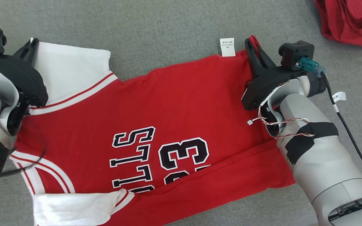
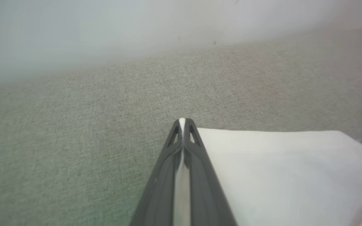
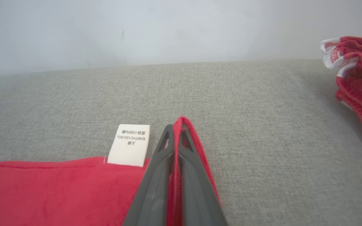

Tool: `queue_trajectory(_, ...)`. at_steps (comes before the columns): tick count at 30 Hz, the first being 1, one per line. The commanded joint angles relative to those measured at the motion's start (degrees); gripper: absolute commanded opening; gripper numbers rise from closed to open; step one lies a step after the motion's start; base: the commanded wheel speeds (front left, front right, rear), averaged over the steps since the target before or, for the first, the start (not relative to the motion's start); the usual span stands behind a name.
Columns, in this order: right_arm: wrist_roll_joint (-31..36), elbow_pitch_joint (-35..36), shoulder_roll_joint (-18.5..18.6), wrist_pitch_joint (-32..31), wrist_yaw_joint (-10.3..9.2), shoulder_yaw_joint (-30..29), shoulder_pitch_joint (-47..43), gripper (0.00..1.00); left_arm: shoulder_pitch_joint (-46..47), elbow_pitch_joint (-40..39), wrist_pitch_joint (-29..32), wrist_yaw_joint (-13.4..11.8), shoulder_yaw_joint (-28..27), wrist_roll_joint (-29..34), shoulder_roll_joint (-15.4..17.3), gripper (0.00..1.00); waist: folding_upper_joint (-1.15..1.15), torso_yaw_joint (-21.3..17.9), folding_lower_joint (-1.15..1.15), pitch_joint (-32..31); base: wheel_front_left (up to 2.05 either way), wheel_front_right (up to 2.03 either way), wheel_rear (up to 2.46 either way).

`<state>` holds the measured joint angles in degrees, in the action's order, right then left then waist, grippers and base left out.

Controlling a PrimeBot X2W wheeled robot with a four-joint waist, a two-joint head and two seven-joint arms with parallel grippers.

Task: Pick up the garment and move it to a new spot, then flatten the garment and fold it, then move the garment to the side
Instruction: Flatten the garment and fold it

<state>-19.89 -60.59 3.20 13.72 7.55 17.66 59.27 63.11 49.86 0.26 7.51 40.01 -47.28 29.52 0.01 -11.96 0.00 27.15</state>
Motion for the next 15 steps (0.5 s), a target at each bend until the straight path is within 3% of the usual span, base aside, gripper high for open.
queue_trajectory(1,-0.22,-0.05,0.65,0.61,-0.16,-0.36,-0.39,0.0,0.03,0.05,-1.57,-0.07,0.18,-1.05,-0.29,0.0,-0.01,0.95,0.0,-1.69,0.0,0.0,0.0)
queue_trajectory(15,-8.47,6.32,4.99,1.46,-0.16,0.83,-9.68,0.0,-5.46,-6.71,-11.81,-0.08,3.48,-5.79,-0.29,0.0,-0.01,4.98,0.0,-8.56,0.0,0.0,0.0)
